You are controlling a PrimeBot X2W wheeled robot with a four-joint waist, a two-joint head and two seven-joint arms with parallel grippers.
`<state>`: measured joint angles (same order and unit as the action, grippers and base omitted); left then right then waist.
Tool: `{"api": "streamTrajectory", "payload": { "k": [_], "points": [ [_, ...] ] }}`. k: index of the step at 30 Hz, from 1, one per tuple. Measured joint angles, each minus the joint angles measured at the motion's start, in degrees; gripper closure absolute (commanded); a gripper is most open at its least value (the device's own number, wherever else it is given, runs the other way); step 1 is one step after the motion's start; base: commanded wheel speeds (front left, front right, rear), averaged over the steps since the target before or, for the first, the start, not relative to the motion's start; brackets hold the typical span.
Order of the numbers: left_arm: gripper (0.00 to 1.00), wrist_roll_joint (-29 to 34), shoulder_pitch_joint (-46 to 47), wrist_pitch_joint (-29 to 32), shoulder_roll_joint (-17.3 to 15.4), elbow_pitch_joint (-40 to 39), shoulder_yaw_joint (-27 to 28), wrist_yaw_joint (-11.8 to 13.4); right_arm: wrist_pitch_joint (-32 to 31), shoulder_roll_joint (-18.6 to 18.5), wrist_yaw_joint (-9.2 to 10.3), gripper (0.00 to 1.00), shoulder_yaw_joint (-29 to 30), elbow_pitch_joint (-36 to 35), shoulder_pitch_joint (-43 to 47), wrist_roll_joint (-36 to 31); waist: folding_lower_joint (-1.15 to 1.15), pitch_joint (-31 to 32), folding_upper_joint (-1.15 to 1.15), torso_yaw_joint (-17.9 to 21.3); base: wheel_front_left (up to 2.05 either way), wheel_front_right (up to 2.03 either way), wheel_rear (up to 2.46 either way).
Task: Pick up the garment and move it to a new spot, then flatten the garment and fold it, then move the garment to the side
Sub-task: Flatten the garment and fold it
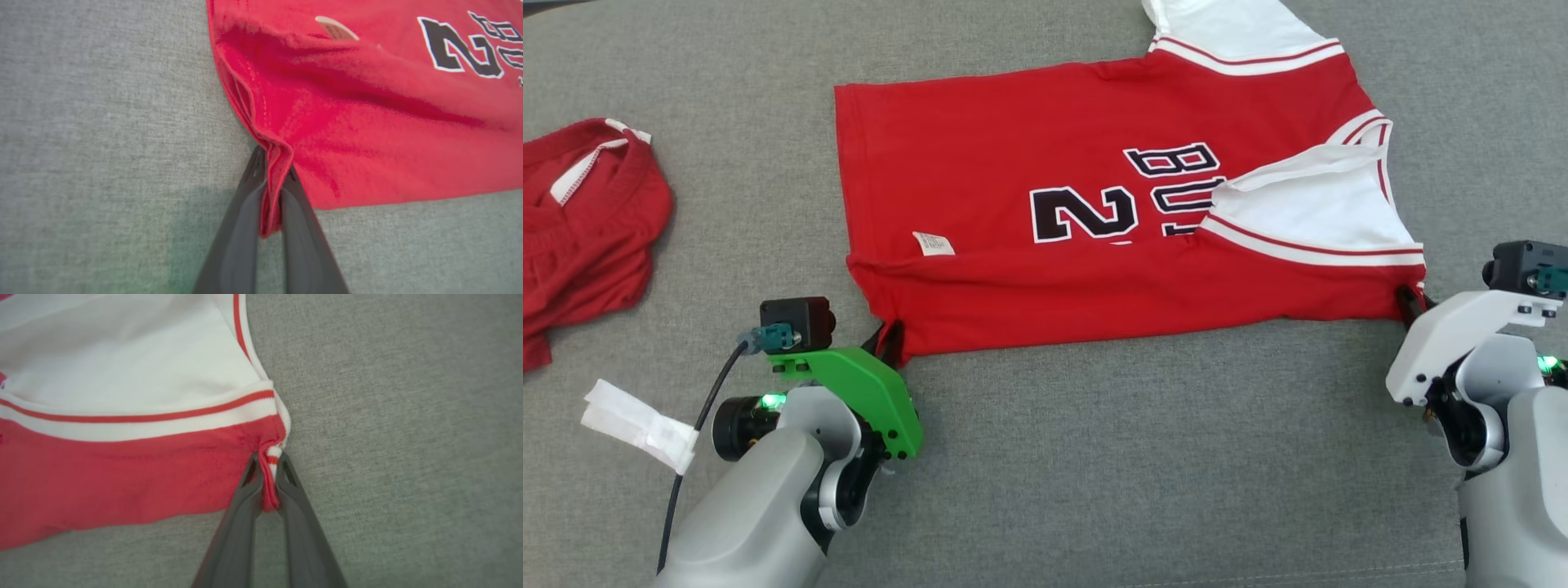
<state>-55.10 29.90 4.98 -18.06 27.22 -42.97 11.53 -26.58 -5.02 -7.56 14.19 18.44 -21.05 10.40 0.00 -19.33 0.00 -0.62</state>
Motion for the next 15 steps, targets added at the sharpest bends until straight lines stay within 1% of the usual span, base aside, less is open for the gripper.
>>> {"api": "streamTrajectory", "payload": {
  "k": [3, 7, 11, 15],
  "points": [
    [1.0, -0.4, -1.41, -0.54, -0.79, -0.88, 0.22, -0.37, 0.98, 0.29, 0.0, 1.0, 0.92, -2.93, 2.92, 0.45, 0.0, 1.2, 0.0, 0.13, 0.0, 0.0, 0.0],
    [1.0, -1.13, -4.39, 0.02, -2.63, -3.74, 0.21, -0.33, 1.26, 0.97, 0.0, 1.0, 2.11, -8.89, 7.38, 0.86, 0.0, 3.08, 0.0, 0.42, 0.0, 0.0, 0.0],
    [1.0, -1.43, -7.92, 1.64, -5.53, -8.23, -0.13, 1.13, -0.2, 1.82, 0.0, 1.0, 2.7, -14.17, 12.32, 1.34, 0.0, 4.82, 0.0, 1.02, 0.0, 0.0, 0.0],
    [1.0, -2.08, -11.32, 3.37, -8.32, -13.05, -0.41, 2.38, -2.08, 2.26, -0.01, 1.0, 3.64, -17.17, 16.7, 2.54, 0.0, 6.13, 0.0, 1.63, 0.0, 0.0, 0.0]
  ]
}}
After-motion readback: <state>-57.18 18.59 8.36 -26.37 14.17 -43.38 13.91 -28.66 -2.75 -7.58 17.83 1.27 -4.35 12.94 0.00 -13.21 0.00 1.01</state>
